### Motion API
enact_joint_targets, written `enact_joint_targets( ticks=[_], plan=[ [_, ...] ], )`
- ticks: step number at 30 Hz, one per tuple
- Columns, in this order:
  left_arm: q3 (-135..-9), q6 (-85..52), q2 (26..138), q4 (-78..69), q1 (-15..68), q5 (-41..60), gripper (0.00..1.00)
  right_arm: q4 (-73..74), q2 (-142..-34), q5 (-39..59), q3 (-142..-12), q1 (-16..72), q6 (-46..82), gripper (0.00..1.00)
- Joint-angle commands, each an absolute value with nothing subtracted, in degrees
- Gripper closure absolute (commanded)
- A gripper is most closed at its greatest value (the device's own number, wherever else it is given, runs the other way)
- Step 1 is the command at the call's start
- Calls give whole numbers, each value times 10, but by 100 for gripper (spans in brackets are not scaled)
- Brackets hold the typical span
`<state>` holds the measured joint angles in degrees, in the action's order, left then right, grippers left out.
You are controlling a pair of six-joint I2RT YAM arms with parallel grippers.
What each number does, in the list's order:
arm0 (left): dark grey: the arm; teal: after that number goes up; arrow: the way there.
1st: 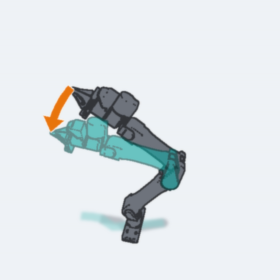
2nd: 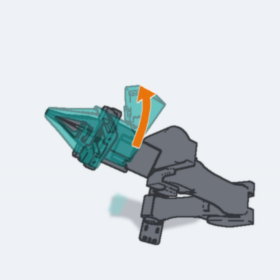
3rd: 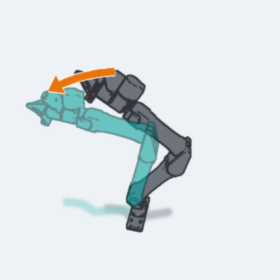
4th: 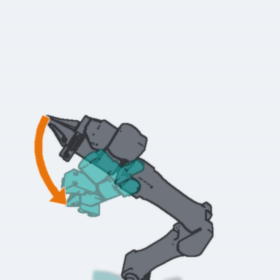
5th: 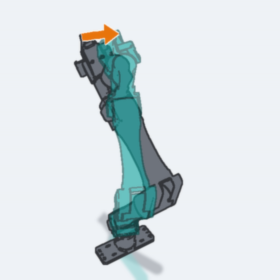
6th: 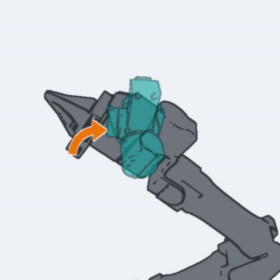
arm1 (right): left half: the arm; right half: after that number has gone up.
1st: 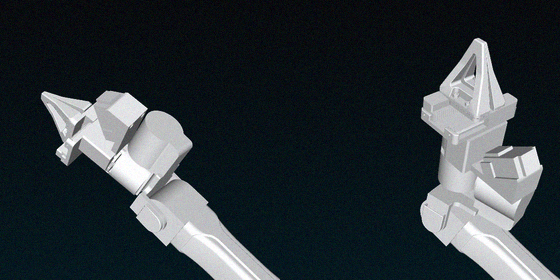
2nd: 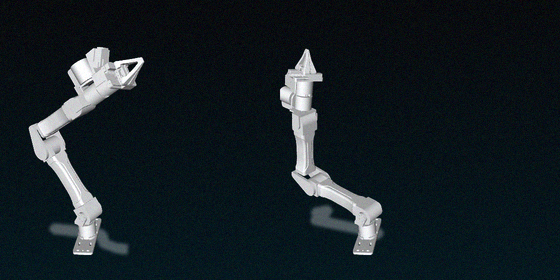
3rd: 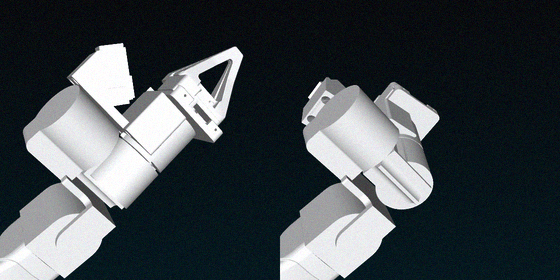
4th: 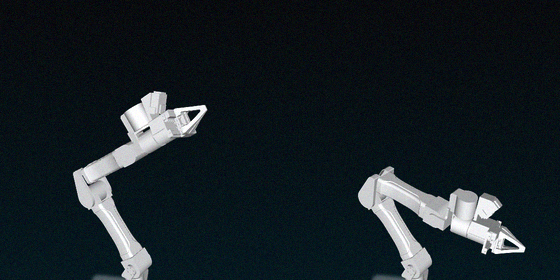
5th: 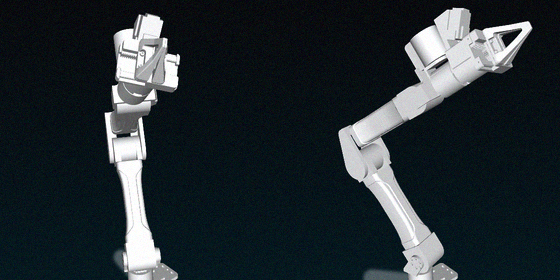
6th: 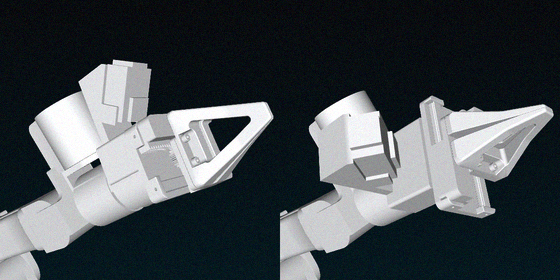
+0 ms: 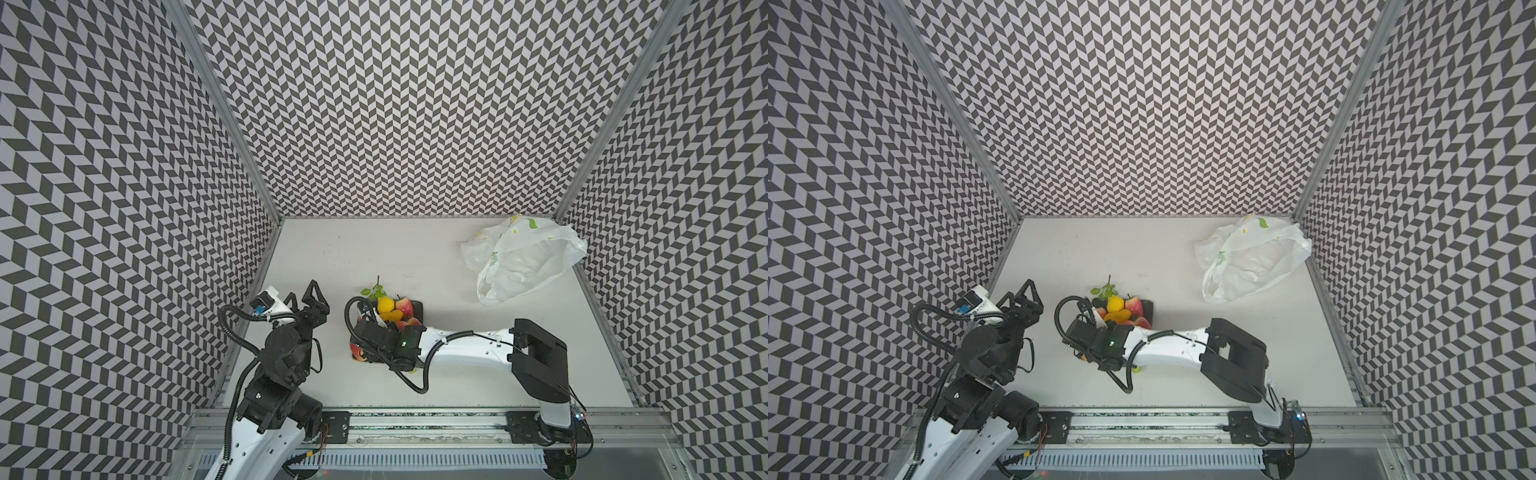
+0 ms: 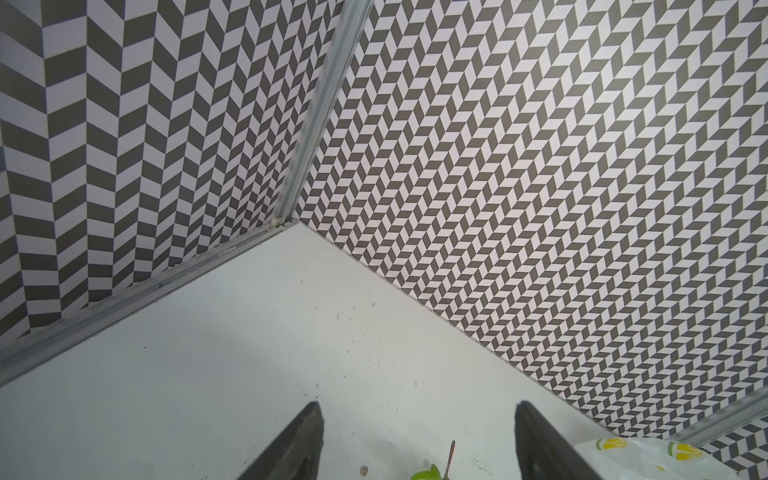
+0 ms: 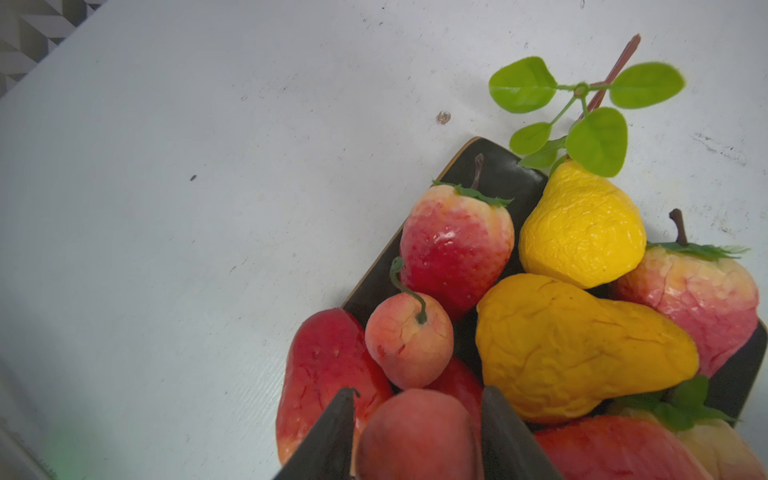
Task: Take the fake fruits out of the plastic bag
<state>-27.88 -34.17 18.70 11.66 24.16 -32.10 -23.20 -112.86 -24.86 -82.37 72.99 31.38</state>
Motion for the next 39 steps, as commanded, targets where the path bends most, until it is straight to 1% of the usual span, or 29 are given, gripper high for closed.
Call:
enact_joint_targets(
  ticks=[1,8,15,19,22,27,30,33,35,36,37,39],
  plan=[
    [-279,-349,188,121,239,-334,27,-221,-1137,-259,-838,733,317,50],
    [-281,-347,191,121,239,-336,27,-207,-1116,-254,-837,737,311,47],
    [-288,-346,194,123,239,-341,27,-171,-1030,-252,-821,746,282,46],
    [-289,-347,204,116,238,-338,27,-150,-970,-253,-789,746,275,46],
    [-288,-346,215,109,239,-334,27,-140,-915,-275,-757,746,274,47],
    [-282,-342,240,84,238,-327,27,-90,-781,-379,-635,736,244,49],
    [-275,-338,260,63,238,-318,26,-90,-690,-389,-558,682,243,50],
    [-265,-338,290,41,239,-313,26,-84,-602,-350,-472,560,250,50],
    [-257,-338,306,21,238,-309,26,-59,-544,-304,-414,447,249,51],
    [-250,-340,314,11,238,-309,26,-42,-525,-287,-389,406,248,52],
    [-243,-341,324,-3,238,-306,26,-18,-505,-279,-359,365,244,50],
    [-230,-341,348,-31,237,-299,26,28,-483,-286,-310,301,241,42]
  ],
)
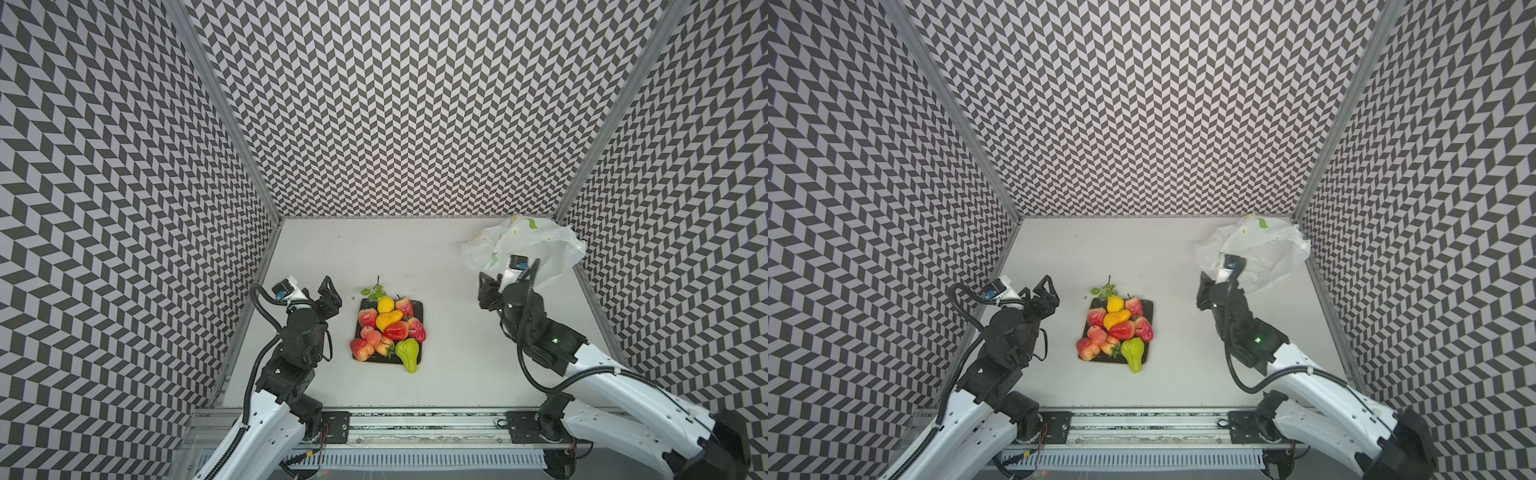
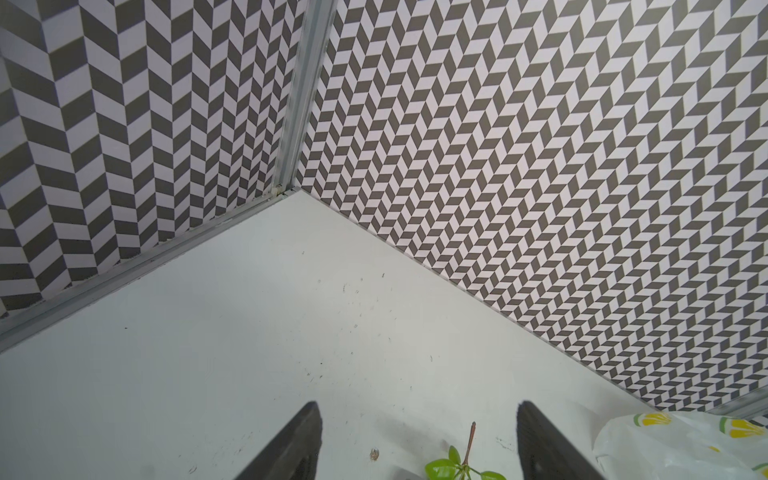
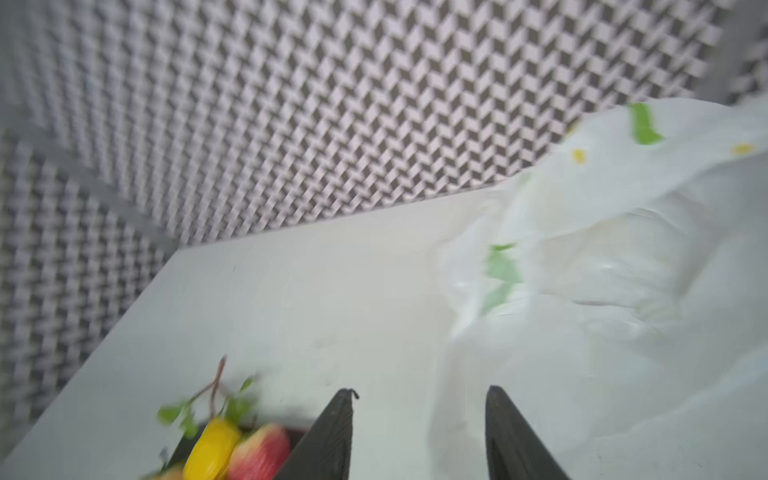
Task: Take the fake fruits out of the plastic bag
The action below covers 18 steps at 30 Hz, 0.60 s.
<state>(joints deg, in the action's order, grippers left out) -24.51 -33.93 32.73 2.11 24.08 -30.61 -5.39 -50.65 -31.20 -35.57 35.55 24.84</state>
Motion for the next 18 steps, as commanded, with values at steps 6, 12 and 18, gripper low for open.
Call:
enact_joint_targets(
  ticks=[6,12,18],
  plan=[
    [-229,-318,429,-91,233,-301,24,143,-491,-304,-219,128,226,38],
    [-224,-139,494,-220,223,-334,17,332,-553,-292,-147,36,154,35],
    [-224,-67,583,-287,182,-369,9,513,-720,-165,-136,-13,102,19]
  ],
)
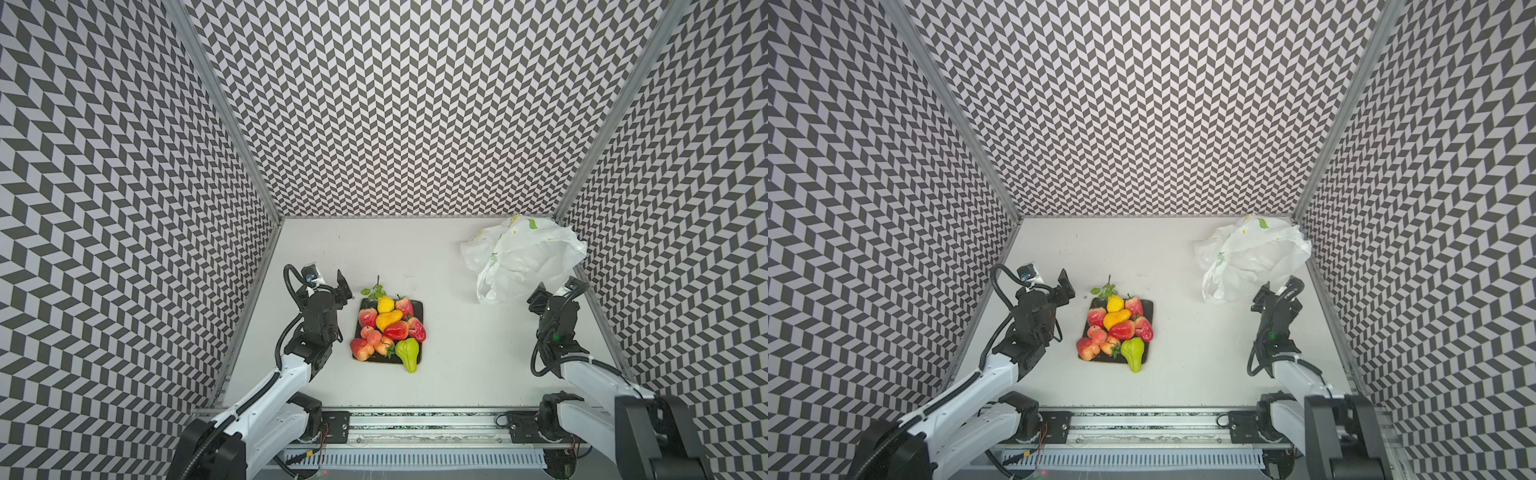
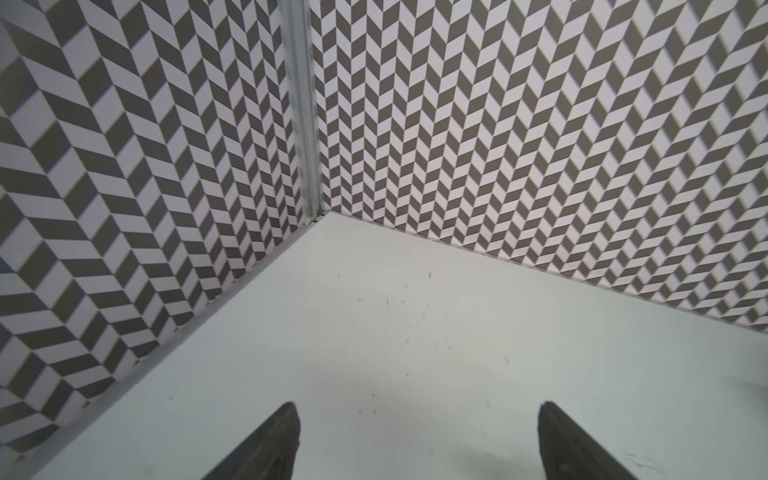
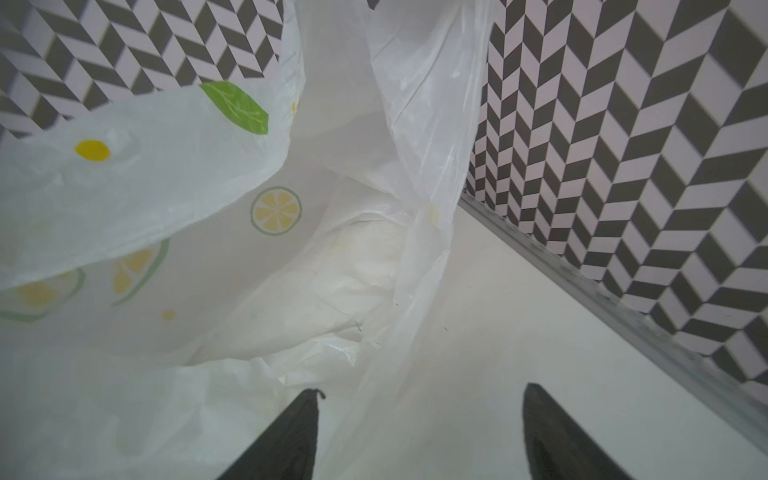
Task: Take the fake fruits out of the plastic bag
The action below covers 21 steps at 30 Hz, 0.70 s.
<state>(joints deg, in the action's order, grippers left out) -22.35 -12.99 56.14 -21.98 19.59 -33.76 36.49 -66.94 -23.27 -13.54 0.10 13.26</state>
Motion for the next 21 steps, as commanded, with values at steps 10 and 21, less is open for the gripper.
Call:
enact_joint_targets(
  ticks=[10,21],
  plan=[
    [-124,-23,631,-480,109,-283,6,750,-849,49,-99,-28,24,16],
    [-58,7,859,-855,58,-167,5,825,-900,33,-99,-19,23,11]
  ],
)
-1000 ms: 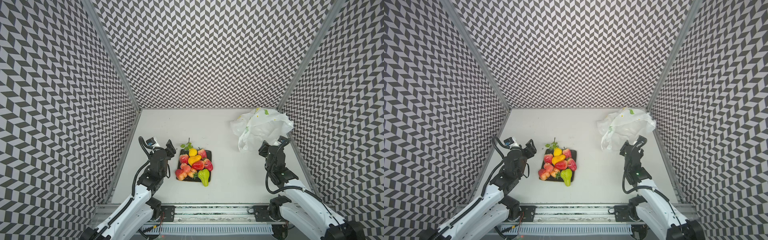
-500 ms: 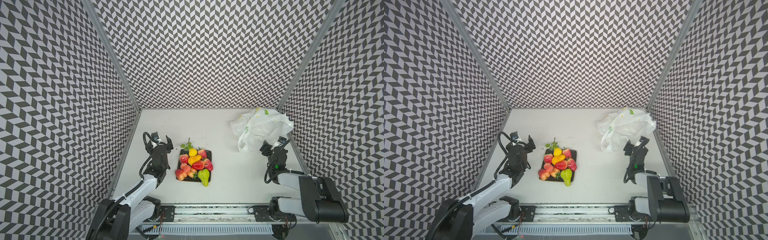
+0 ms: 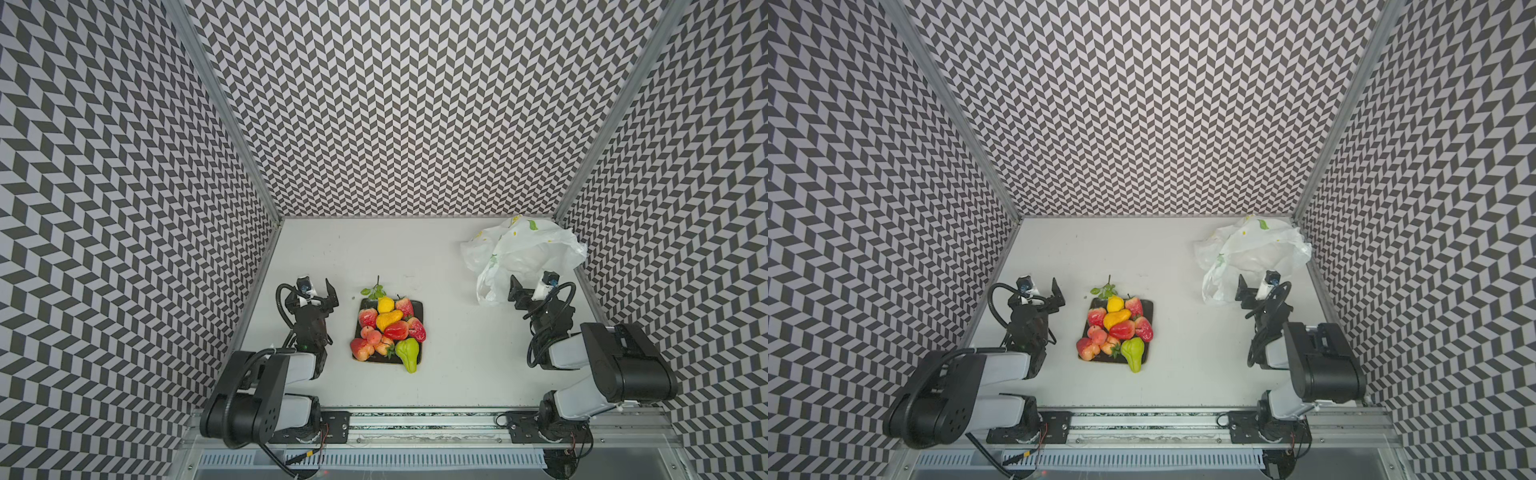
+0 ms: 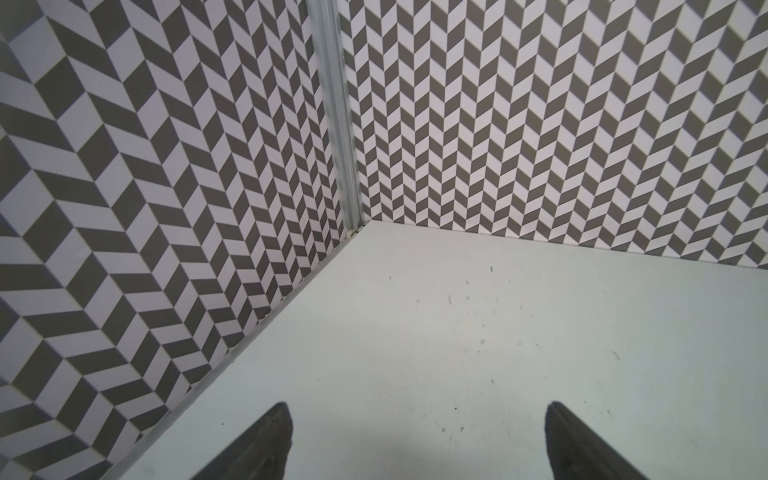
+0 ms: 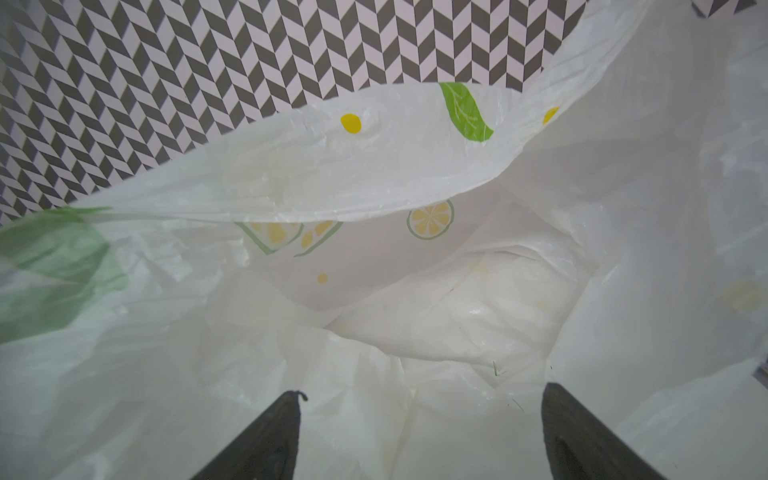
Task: Take the fake fruits out of the plastic bag
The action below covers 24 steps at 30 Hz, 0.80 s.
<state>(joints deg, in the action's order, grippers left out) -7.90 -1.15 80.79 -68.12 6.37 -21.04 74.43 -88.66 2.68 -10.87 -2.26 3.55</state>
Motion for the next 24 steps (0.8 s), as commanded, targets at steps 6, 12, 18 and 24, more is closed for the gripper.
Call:
enact_joint_targets(
  ticks=[6,12,18,24],
  plan=[
    [-100,-31,871,-768,36,-163,1,809,-895,32,-105,-18,22,9],
    [-132,-25,892,-746,30,-156,0,806,-895,28,-105,-17,21,6],
    [-131,-24,893,-747,30,-157,0,804,-895,26,-106,-16,21,1],
    [-145,-25,900,-727,26,-147,0,802,-894,21,-107,-14,19,1]
  ],
)
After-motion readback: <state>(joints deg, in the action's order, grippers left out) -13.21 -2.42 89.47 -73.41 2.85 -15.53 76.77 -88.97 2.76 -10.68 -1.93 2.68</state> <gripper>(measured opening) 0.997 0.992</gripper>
